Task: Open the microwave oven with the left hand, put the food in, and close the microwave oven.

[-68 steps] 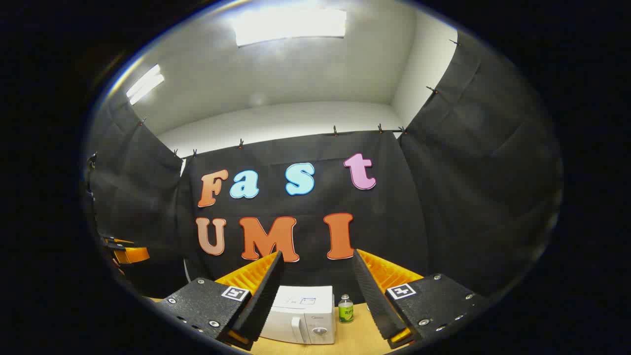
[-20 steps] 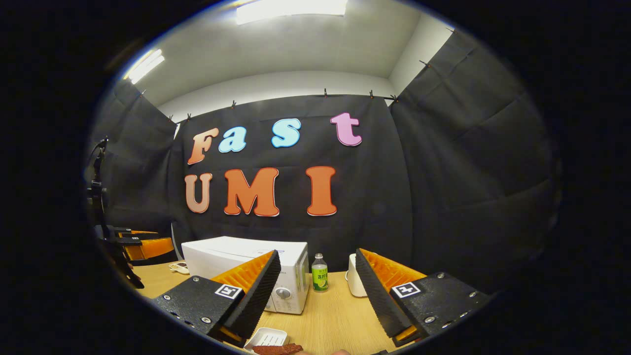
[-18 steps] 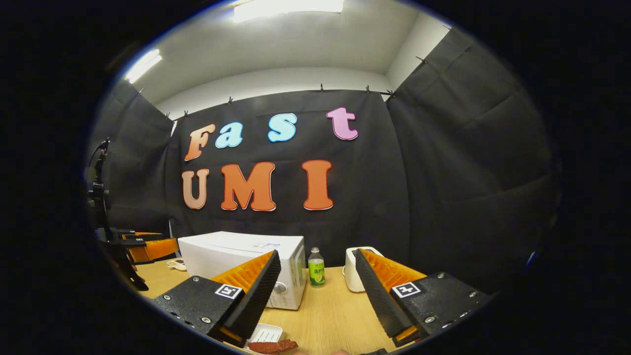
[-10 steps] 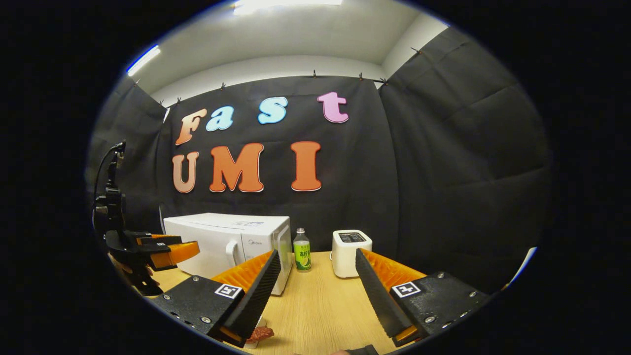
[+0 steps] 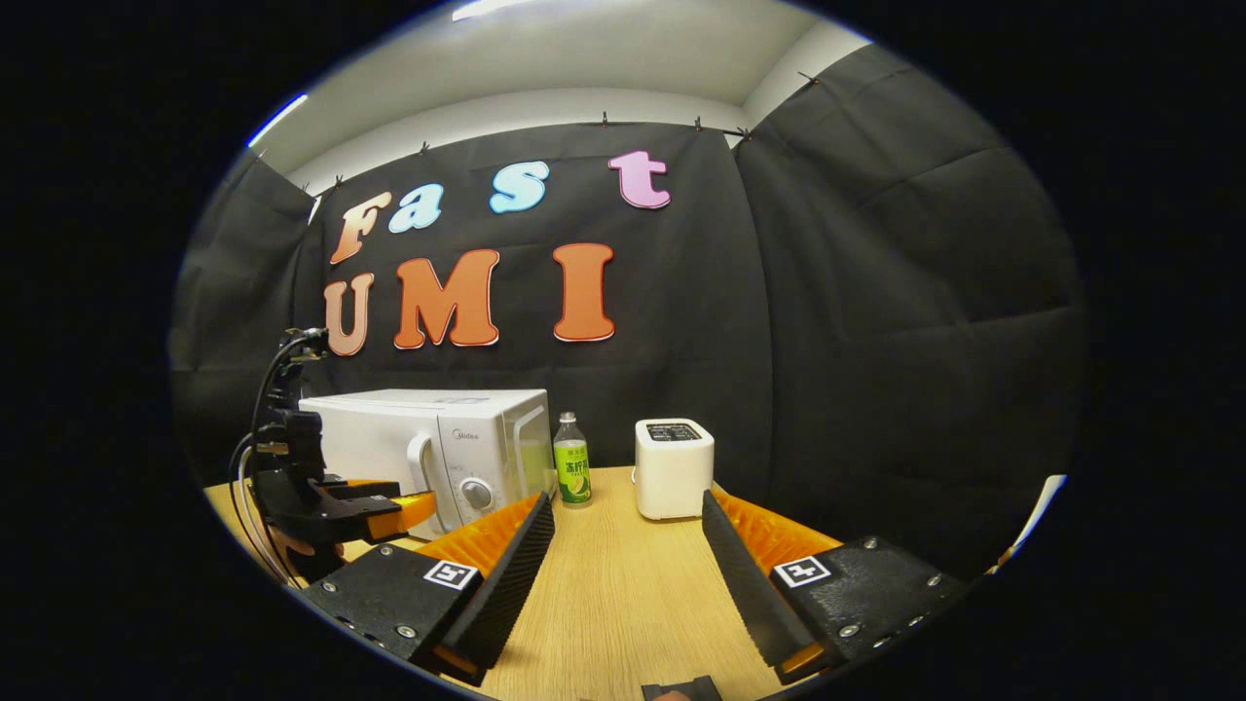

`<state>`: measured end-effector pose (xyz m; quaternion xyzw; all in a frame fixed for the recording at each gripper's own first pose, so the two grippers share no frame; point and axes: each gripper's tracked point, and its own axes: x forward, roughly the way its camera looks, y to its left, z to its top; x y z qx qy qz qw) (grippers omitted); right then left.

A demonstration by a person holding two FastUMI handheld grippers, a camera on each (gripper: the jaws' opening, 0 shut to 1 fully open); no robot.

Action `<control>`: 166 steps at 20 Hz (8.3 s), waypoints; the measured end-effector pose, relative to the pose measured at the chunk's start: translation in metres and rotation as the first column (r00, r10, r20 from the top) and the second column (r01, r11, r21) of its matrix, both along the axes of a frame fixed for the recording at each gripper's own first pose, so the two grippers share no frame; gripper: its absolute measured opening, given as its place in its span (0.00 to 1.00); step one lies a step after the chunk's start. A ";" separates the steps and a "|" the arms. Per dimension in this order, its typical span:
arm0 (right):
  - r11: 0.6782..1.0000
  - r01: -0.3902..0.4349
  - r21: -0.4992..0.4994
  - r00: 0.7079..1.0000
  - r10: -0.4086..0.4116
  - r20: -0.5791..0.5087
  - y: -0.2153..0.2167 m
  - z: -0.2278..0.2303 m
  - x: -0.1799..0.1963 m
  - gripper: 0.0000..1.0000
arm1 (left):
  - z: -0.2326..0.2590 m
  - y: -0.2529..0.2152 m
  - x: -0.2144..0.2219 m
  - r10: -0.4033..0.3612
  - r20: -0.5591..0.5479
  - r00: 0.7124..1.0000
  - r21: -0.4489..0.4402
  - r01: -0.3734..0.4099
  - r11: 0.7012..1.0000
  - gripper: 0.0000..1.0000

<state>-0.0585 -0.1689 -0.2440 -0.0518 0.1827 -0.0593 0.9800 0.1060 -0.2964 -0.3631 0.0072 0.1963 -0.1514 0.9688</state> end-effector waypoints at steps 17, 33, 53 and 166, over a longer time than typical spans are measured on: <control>1.000 -0.005 0.025 0.999 0.006 -0.054 0.011 -0.022 -0.009 0.95 | -0.029 -0.012 0.020 0.086 -0.043 0.995 0.017 -0.085 0.996 0.16; 0.999 -0.005 0.049 0.994 0.010 -0.112 0.033 -0.042 -0.028 0.95 | 0.003 0.037 -0.091 0.008 0.025 1.000 -0.003 -0.008 1.000 0.14; 0.987 0.124 0.098 0.961 -0.095 -0.260 0.052 -0.098 -0.071 0.94 | 0.045 0.226 -0.211 0.154 0.076 0.985 0.066 -0.159 0.985 0.13; 0.880 0.326 0.346 0.945 -0.308 -0.106 0.324 -0.275 0.237 0.42 | 0.090 0.513 -0.197 0.445 0.133 0.886 0.177 -0.463 0.868 0.83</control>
